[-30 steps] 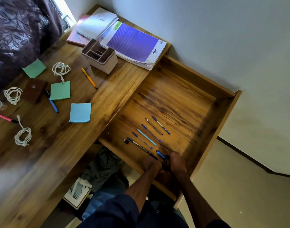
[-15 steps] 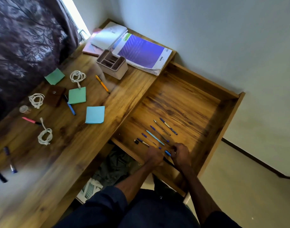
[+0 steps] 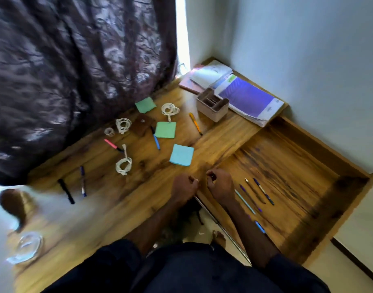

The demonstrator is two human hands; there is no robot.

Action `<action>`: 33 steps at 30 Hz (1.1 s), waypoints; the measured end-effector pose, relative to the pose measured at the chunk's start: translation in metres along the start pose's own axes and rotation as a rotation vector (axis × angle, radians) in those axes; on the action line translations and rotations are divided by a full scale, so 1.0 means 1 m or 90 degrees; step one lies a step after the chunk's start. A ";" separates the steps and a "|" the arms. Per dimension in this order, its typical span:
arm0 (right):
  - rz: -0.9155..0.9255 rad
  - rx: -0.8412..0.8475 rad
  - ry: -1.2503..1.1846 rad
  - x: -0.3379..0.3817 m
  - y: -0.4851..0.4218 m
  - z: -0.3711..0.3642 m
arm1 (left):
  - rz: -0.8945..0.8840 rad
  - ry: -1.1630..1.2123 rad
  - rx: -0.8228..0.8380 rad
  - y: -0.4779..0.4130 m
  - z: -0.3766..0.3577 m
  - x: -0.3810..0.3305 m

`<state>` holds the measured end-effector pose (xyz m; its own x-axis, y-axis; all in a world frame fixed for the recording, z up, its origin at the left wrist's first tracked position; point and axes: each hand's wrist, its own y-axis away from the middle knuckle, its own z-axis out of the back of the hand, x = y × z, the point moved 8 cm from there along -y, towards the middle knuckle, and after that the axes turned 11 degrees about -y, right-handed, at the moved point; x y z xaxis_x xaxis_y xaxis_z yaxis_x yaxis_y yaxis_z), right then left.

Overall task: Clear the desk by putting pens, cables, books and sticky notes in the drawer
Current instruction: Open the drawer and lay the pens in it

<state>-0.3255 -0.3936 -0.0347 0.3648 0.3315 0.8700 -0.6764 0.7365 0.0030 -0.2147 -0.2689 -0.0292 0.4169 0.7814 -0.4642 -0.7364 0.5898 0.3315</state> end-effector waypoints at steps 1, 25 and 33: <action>0.012 0.012 0.004 0.013 -0.007 -0.016 | 0.015 0.002 -0.020 -0.006 0.016 0.015; -0.112 0.096 0.164 0.098 -0.139 -0.223 | 0.285 0.083 -0.134 -0.080 0.170 0.256; -0.134 0.178 0.244 0.077 -0.184 -0.250 | 0.328 0.051 -0.145 -0.105 0.187 0.271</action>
<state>-0.0135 -0.3561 -0.0913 0.6838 0.4236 0.5941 -0.6893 0.6422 0.3355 0.0758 -0.0809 -0.0361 -0.0614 0.9337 -0.3527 -0.9341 0.0708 0.3500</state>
